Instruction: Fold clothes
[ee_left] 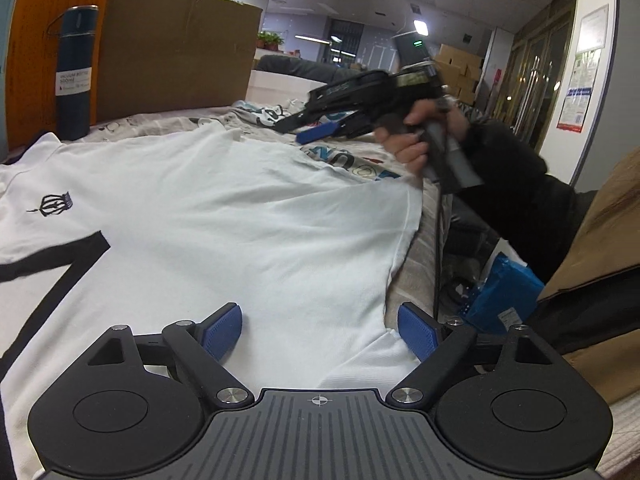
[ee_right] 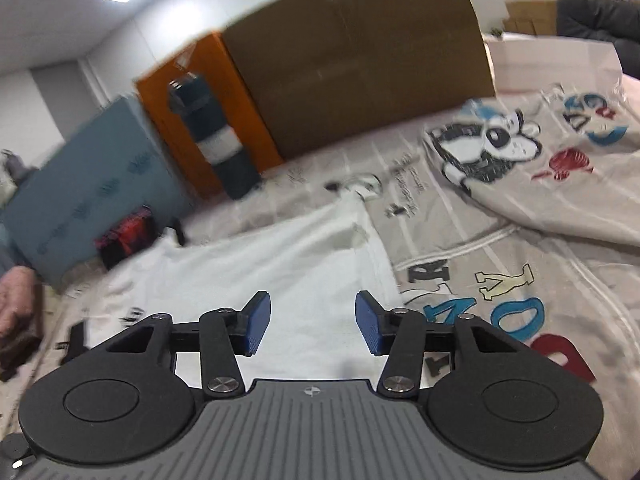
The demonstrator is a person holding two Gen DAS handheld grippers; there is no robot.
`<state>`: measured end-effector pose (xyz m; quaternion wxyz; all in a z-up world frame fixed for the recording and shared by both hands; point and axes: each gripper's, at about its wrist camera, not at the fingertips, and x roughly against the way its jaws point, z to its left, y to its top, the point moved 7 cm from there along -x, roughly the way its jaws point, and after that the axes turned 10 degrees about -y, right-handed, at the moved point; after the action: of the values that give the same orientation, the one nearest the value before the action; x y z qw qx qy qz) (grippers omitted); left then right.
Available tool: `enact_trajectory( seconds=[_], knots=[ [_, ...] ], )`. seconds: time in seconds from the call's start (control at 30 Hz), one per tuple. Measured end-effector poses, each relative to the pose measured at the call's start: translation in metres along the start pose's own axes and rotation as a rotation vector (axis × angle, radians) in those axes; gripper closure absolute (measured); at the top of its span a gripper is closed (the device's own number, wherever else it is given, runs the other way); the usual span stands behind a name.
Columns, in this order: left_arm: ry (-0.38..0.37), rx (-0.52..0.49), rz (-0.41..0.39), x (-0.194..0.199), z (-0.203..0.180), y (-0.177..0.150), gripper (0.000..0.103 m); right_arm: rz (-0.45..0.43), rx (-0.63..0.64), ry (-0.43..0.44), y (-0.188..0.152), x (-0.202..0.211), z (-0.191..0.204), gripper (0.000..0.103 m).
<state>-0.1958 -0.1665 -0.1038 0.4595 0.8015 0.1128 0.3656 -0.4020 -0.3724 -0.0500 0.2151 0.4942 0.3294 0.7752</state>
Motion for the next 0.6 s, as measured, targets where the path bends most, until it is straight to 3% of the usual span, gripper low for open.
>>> enact_trajectory(
  seconds=[0.17, 0.37, 0.6],
  knots=[
    [-0.025, 0.025, -0.014, 0.001, 0.003, 0.001, 0.015, 0.060, 0.018, -0.056, -0.004, -0.031, -0.007, 0.063],
    [-0.041, 0.044, -0.025, 0.001, 0.005, 0.003, 0.015, 0.025, 0.132, -0.071, -0.014, -0.022, 0.001, 0.097],
    [-0.037, 0.038, -0.024, 0.001, 0.005, 0.002, 0.015, 0.001, 0.153, -0.168, -0.014, -0.017, -0.017, 0.102]
  ],
)
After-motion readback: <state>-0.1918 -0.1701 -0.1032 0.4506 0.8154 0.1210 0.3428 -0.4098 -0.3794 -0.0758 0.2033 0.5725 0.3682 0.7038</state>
